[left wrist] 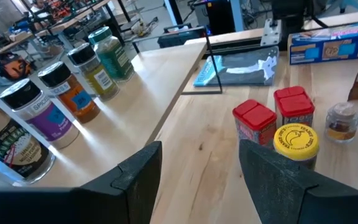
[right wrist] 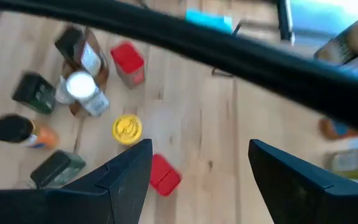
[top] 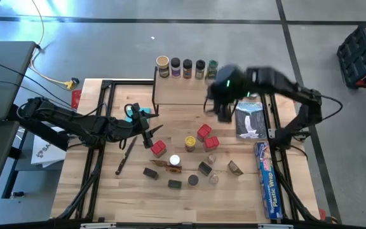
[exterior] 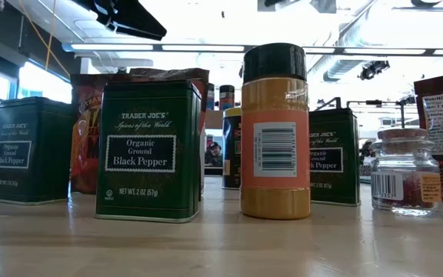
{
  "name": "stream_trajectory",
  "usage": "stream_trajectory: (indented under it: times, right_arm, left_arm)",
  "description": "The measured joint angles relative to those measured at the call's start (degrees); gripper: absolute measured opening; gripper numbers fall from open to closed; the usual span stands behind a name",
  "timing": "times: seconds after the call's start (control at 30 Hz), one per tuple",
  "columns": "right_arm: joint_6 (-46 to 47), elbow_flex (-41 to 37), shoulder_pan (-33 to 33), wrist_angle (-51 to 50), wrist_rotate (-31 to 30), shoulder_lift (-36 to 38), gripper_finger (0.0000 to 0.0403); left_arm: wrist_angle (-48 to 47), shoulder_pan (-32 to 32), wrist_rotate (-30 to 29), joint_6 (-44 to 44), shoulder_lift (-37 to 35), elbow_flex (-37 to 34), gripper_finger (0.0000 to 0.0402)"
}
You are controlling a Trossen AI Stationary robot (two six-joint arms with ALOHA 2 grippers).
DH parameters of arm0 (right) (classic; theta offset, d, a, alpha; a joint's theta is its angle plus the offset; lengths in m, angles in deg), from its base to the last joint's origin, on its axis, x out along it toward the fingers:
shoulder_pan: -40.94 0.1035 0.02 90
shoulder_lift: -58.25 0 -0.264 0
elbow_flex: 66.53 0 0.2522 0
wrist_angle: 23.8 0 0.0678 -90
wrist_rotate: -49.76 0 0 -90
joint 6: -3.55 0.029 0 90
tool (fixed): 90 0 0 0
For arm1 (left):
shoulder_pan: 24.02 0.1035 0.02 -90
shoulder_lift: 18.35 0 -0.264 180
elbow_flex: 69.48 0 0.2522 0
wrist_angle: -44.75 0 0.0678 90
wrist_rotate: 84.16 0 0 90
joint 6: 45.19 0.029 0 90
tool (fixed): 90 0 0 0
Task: Shelf spices
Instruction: Put the red seasoning can on the shelf
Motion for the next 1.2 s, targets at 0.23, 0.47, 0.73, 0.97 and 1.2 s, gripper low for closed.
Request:
stream_trajectory:
  times: [0.23,0.47,0.73,0.97,1.2]
  right_arm:
    - [17.84,-25.73,13.27,22.65,-8.87,8.3,0.0261]
    - [31.52,-43.53,25.55,40.97,-22.68,10.15,0.0261]
    - [37.93,-52.36,29.85,49.85,-23.56,7.66,0.0261]
    - [33.18,-59.06,27.31,57.84,-23.19,7.57,0.0261]
    - [20.74,-60.84,20.54,67.24,-15.74,7.57,0.0261]
  left_arm:
    - [-1.13,0.0,-0.09,-0.02,-0.02,0.0,0.0209]
    - [-2.38,0.0,0.17,-0.15,-0.02,0.0,0.0209]
    - [-2.37,0.0,0.28,-3.52,-0.02,0.0,0.0209]
    - [-2.18,-1.14,1.58,-9.24,-0.02,0.0,0.0209]
    - [0.68,-2.01,1.86,-13.28,2.13,0.0,0.0209]
